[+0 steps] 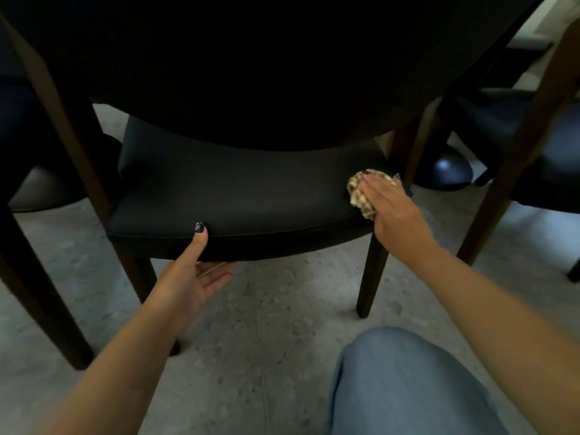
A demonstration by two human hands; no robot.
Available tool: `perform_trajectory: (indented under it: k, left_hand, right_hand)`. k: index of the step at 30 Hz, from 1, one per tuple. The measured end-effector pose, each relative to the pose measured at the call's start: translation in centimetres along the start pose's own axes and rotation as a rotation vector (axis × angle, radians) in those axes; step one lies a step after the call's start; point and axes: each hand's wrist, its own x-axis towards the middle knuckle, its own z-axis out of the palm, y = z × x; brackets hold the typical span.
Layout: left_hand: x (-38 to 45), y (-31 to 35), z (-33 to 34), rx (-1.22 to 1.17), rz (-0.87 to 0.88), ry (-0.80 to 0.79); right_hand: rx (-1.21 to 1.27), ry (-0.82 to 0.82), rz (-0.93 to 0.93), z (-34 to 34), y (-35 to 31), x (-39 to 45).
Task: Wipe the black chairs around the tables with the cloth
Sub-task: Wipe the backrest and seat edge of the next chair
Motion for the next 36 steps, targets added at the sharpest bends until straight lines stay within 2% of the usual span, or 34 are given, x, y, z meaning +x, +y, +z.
perform_trajectory:
  k: [1, 3, 6, 8, 10, 14, 17, 21, 24, 26, 29, 32, 36]
  left_hand:
    - [0.0, 0.0, -0.1, 0.014, 0.014, -0.019]
    - [0.1, 0.0, -0.4, 0.029, 0.034, -0.042]
    - [0.4, -0.1, -0.6, 0.065, 0.045, -0.073]
    - [0.6, -0.1, -0.7, 0.092, 0.050, -0.084]
    - [0.8, 0.0, -0.9, 0.134, 0.043, -0.085]
    - [1.0, 0.2, -1.3, 0.194, 0.008, -0.076]
    - [0.9, 0.3, -1.2, 0.196, -0.016, -0.055]
    - [0.7, 0.7, -1.3, 0.212, -0.058, -0.041]
    - [0.5, 1.0, -1.5, 0.234, -0.082, -0.022]
    - [0.4, 1.2, -1.7, 0.227, -0.094, -0.018]
    - [0.2, 2.2, -2.3, 0.100, -0.093, 0.022]
    - [0.2, 3.7, -3.9, -0.133, -0.052, 0.079]
    - [0.4, 5.2, -6.9, -0.379, -0.073, 0.249]
  right_hand:
    - [-0.012, -0.015, 0.053, -0.3, 0.7, 0.0]
    - [0.023, -0.017, 0.284, -0.9, 1.9, 0.0]
    - [0.297, 0.219, 0.885, -2.1, 3.0, -0.1]
    - [0.494, 0.316, 1.188, -1.5, 2.1, 0.2]
    - [0.691, 0.298, 1.370, 0.4, -0.2, 0.8]
    - [1.030, 0.446, 1.664, 3.2, -4.3, 1.8]
    - [1.088, 0.345, 1.643, 3.3, -6.8, 1.8]
    - [1.204, 0.323, 1.651, 2.6, -10.8, 1.9]
    - [1.397, 0.384, 1.741, 2.7, -13.3, 1.9]
    - [1.499, 0.351, 1.795, 3.0, -15.2, 1.9]
    - [1.598, 0.117, 1.756, 2.9, -18.2, 1.8]
    - [1.725, -0.209, 1.666, 1.6, -21.1, 1.7]
    - [1.759, -0.474, 1.406, -0.2, -24.3, 3.5]
